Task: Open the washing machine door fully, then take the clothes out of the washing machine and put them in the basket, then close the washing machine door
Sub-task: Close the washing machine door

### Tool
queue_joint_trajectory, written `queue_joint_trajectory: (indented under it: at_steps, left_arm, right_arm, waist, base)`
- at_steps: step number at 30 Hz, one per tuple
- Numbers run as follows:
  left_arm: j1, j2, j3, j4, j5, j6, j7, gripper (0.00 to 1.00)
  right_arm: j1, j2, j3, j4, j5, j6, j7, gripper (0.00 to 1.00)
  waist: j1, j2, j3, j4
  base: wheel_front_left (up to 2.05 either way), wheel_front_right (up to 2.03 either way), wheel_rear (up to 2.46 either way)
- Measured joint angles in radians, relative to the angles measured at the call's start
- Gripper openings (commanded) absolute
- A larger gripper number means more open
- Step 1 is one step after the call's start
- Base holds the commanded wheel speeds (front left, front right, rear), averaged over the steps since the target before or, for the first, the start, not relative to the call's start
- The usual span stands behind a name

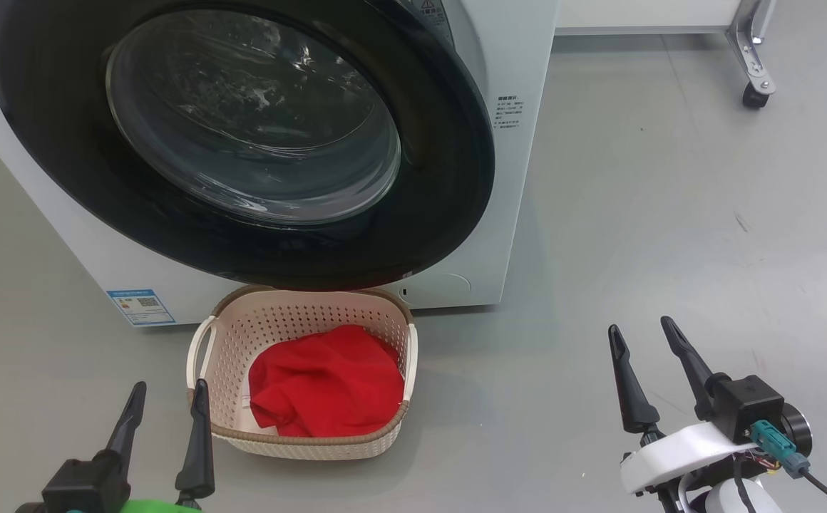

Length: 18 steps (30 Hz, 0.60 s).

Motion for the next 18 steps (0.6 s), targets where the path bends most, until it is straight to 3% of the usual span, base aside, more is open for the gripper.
queue_joint_trajectory:
  at_steps: [18]
  left_arm:
    - [0.0, -0.011, -0.015, 0.022, 0.023, 0.009, -0.005, 1.0]
  right_arm:
    - [0.008, 0.0, -0.003, 0.0, 0.0, -0.009, 0.0, 1.0]
  waist:
    - [0.0, 0.0, -0.013, 0.002]
  base:
    - [0.0, 0.0, 0.0]
